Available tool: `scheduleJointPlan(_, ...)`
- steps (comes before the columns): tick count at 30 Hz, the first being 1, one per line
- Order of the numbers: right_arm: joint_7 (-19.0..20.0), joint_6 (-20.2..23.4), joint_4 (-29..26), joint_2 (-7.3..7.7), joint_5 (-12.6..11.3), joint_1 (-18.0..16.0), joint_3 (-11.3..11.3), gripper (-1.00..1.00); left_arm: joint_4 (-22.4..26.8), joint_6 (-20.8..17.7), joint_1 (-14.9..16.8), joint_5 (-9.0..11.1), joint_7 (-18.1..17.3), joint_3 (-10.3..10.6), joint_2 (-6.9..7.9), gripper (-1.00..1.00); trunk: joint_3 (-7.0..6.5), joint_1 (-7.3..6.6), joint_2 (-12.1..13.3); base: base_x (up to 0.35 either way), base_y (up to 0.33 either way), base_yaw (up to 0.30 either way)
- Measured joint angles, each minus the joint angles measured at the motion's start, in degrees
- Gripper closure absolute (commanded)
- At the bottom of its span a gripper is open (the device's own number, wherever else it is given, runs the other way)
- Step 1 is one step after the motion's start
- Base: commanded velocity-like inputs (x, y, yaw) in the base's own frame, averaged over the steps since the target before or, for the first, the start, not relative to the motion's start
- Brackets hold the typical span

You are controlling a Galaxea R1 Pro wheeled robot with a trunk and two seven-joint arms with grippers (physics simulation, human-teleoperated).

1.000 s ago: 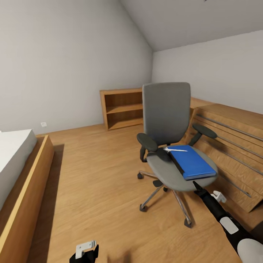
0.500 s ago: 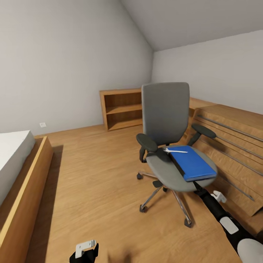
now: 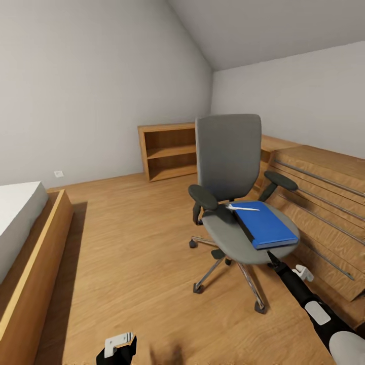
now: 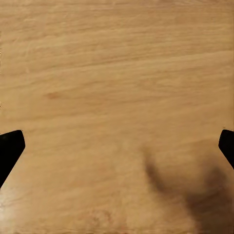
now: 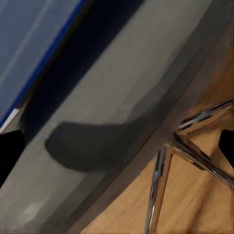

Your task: In the bedroom, organize the workspace by keeping the computer under the desk, ensuring the monitor is on the desk, placing the keyboard on the desk next to the monitor, placing the mouse on the desk next to the keyboard, moving the folder from the swivel chair onto the desk next to the mouse, stacking the notebook on top of the folder with the pen on top of the notebook, and positioning the swivel chair next to the desk.

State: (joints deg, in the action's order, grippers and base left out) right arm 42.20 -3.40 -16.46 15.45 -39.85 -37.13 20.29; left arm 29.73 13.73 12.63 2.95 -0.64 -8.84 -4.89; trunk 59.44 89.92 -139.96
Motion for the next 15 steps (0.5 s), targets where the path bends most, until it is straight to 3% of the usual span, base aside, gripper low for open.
scheduleJointPlan(15,-0.06,0.03,0.0,0.0,0.01,0.0,0.0,-1.0,-0.01,0.01,0.0,0.0,0.0,0.0,0.0,-1.0,0.0,0.01,0.0,-0.278,-0.106,0.0)
